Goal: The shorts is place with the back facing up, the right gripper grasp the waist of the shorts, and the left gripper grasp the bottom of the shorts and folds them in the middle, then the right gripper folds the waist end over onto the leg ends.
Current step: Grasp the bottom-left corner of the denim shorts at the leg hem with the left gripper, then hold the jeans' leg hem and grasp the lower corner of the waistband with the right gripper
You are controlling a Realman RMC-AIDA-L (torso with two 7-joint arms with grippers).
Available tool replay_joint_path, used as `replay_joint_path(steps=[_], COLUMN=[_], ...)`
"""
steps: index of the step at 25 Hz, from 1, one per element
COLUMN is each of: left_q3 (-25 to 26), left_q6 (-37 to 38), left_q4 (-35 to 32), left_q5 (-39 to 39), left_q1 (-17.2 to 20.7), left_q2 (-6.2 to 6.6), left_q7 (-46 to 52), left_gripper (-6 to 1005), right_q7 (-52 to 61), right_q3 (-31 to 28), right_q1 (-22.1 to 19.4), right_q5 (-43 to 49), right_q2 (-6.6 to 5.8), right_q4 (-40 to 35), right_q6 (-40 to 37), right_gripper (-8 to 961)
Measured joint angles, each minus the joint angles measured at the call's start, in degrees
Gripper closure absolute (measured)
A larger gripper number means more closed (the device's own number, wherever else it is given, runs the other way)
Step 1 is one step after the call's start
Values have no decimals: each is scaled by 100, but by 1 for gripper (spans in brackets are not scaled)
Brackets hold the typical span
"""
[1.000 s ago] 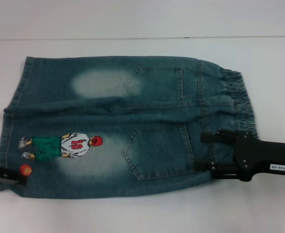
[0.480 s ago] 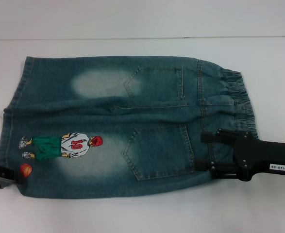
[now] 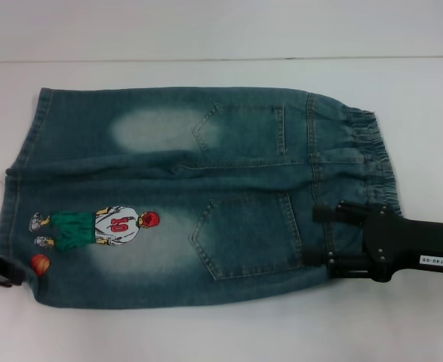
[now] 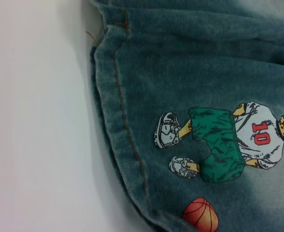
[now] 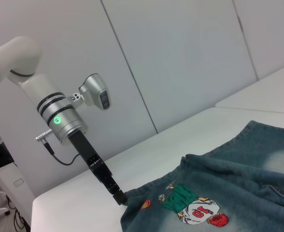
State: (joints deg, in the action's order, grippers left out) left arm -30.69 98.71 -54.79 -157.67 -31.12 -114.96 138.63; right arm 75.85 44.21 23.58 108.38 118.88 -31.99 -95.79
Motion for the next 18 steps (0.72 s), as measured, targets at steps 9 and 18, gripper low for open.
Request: replay_joint_path(steps=[9,18], left_q3=[2,46], left_q6=[-88,-103], left_q4=[4,-75], left_q5=[0,344], left_q1=[-18,18], left_q2=[-15,5], left_q7=[-3,-84], left_gripper=[887,988], right_q7=[0,649], right_q3=[0,-456], right_q1=[-3,71], right_q5=[-21,-28], right_q2=[-5,-29], right_q4=[0,-164], right_q6=[-1,152], right_gripper=[123,127])
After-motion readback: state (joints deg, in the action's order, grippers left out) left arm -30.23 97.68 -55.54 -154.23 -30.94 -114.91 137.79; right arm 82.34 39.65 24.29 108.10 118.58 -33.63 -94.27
